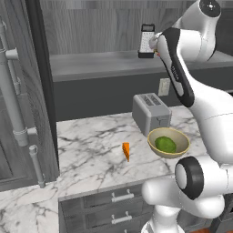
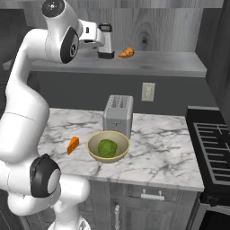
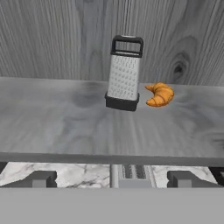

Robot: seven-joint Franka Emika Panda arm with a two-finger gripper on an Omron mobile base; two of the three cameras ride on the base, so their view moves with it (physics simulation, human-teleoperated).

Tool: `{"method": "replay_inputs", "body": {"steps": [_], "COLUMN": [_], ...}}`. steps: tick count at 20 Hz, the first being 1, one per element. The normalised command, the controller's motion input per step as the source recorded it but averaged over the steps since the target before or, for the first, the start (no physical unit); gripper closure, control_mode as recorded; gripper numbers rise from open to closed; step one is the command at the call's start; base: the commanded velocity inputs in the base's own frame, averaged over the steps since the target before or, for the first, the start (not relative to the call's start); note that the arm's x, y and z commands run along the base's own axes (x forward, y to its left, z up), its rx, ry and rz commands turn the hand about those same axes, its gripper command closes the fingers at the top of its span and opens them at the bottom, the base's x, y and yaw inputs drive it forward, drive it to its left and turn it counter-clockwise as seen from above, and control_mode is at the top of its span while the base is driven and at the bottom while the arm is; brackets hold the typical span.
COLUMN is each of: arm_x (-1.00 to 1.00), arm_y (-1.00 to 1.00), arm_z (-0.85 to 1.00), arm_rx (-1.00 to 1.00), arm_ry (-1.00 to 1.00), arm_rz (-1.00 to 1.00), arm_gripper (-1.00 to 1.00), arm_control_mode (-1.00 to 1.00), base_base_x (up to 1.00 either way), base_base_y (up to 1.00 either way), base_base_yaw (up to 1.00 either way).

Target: Pick the cheese from the fridge and the cheese grater from the cabinet and place them next to the salad bowl.

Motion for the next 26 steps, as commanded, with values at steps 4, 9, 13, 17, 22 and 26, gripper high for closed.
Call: {"method": "replay_inputs", "body": {"steps": [4,9,13,17,22,26], "arm_x": [0.39,0.43,0.42,0.4,0.41,0.38], "arm_y": [0.0,0.0,-0.07,-0.04,-0.03,0.0], "arm_z": [-0.05,-0.09,-0.03,-0.02,-0.01,0.0], "arm_rx": [0.01,0.01,0.04,0.01,0.01,0.01], "arm_ry": [0.0,0.0,-0.01,-0.04,-0.03,0.0], "arm_rz": [-0.03,-0.02,-0.01,-0.01,-0.02,-0.06], "arm_gripper": [-1.0,-1.0,-1.0,-1.0,-1.0,-1.0], "arm_control_mode": [-1.0,-1.0,-1.0,-1.0,-1.0,-1.0], "base_base_x": [0.0,0.0,0.0,0.0,0.0,0.0], "base_base_y": [0.0,0.0,0.0,0.0,0.0,0.0], "base_base_yaw": [0.0,0.0,0.0,0.0,0.0,0.0]}}
